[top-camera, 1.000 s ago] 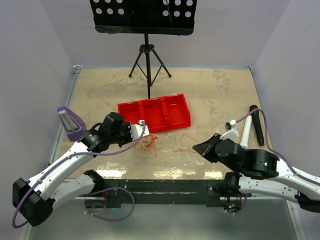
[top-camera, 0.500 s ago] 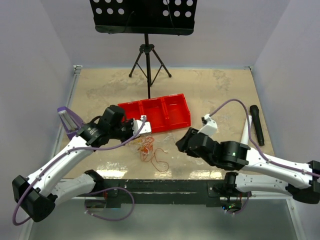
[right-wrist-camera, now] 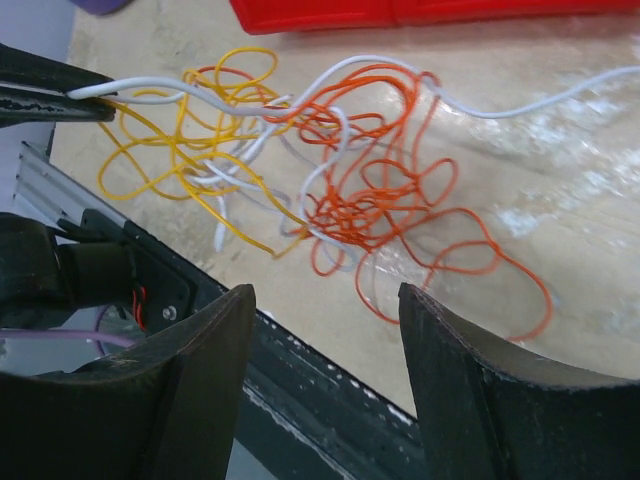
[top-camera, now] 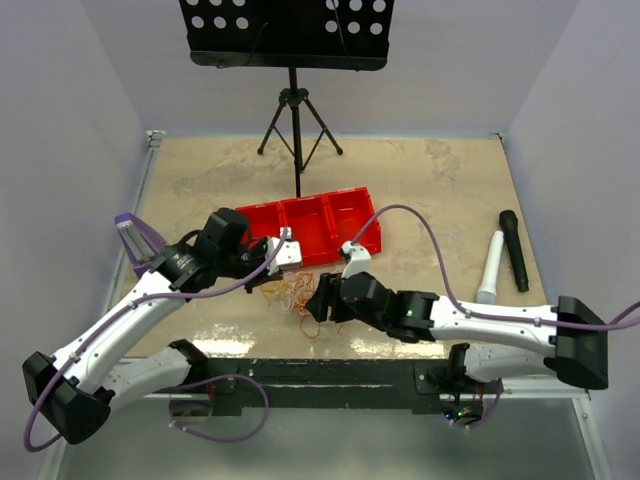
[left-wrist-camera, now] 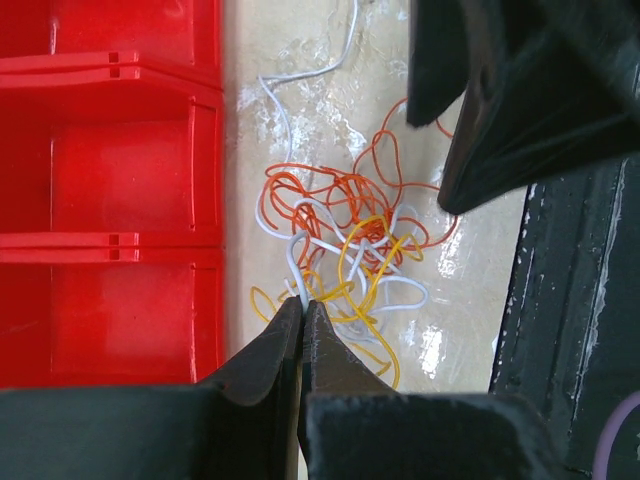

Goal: Untangle the cables

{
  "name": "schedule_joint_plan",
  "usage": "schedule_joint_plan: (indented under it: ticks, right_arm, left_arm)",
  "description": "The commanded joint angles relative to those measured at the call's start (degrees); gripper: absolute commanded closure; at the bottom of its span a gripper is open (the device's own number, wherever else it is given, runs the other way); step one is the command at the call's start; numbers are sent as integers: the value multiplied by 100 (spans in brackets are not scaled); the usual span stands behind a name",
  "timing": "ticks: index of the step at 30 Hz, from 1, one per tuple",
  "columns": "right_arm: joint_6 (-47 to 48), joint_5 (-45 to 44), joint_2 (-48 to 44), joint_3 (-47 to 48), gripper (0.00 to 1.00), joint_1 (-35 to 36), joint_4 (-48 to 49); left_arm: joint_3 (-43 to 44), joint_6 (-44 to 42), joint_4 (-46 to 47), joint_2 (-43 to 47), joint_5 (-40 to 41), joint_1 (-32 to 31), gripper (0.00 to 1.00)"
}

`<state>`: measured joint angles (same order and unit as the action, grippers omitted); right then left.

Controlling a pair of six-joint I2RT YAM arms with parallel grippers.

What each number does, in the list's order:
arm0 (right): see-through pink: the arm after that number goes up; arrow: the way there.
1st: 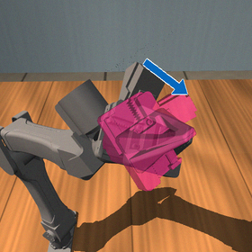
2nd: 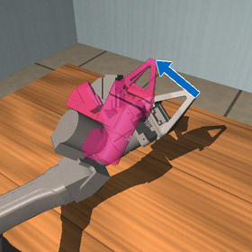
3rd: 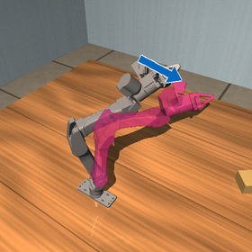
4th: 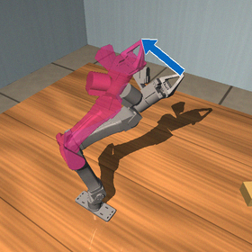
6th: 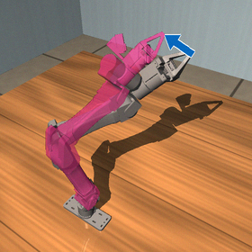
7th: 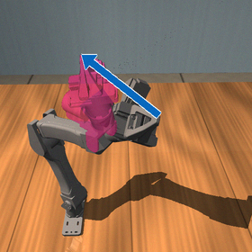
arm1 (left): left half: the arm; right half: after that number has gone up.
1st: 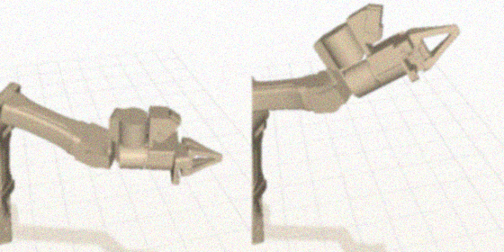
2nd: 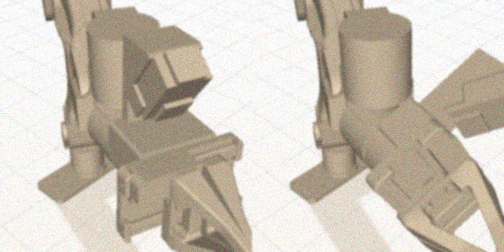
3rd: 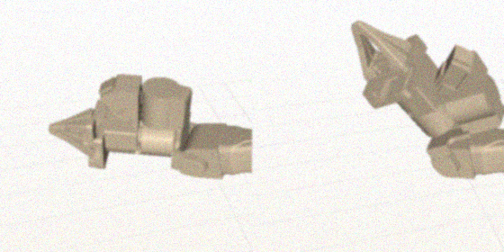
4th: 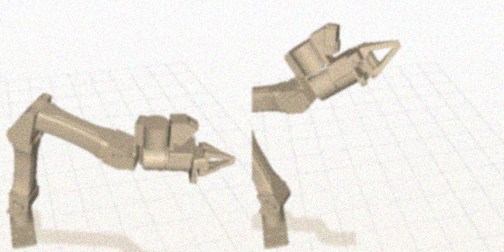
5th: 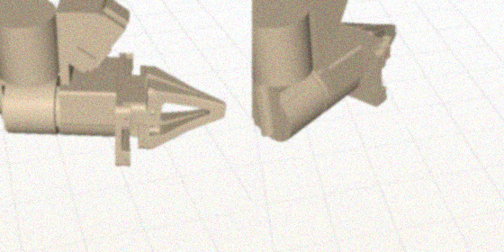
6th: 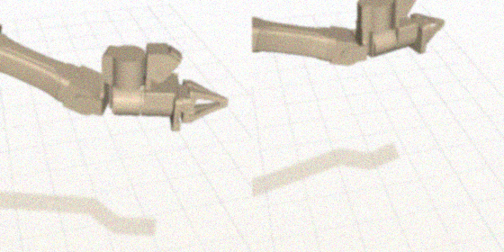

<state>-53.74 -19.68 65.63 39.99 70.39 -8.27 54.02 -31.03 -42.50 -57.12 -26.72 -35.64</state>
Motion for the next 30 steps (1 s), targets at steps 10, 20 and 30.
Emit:
schedule_joint_plan:
  ticks: [10,20,30]
  right_arm:
    - [671,9,1400,677,43,19,1926]
    - [242,-431,1199,274,75,159,1189]
    - [-1717,-475,-382,-676,91,888,-637]
  left_arm:
    - [636,676,111,35,-658,22,100]
    - [1260,739,-232,-9,-248,22,100]
    - [1094,598,286,377,2398,31,100]
